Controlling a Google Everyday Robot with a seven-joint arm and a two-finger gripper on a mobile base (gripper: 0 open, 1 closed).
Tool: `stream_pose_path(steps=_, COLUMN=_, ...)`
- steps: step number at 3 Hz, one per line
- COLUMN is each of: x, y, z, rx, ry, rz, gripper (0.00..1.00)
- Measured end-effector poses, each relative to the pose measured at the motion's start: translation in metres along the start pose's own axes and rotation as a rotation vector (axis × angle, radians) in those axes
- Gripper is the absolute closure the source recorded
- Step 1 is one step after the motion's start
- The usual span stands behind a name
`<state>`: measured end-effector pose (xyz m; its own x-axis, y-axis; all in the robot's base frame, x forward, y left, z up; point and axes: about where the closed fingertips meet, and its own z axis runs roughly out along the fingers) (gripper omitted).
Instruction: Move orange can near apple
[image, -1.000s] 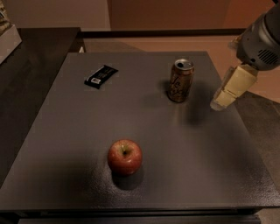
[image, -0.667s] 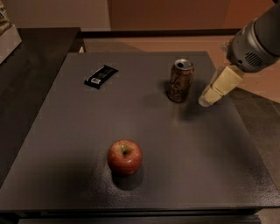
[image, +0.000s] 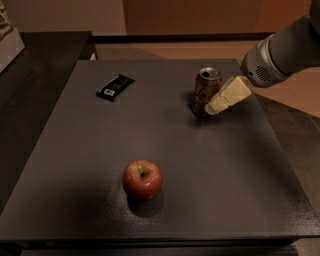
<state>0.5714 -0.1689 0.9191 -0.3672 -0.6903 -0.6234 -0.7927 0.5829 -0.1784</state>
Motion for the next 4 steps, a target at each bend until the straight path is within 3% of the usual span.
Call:
stream_pose_path(steps=2, x=-0.016, y=0.003, z=0.03, rx=-0.057, ry=-0.087, rz=0.064, gripper=0.0)
stream_pose_path(steps=4, x=-0.02, y=0.009, z=0.037, rx=-0.106, ry=-0.138, rz=0.069, gripper=0.41)
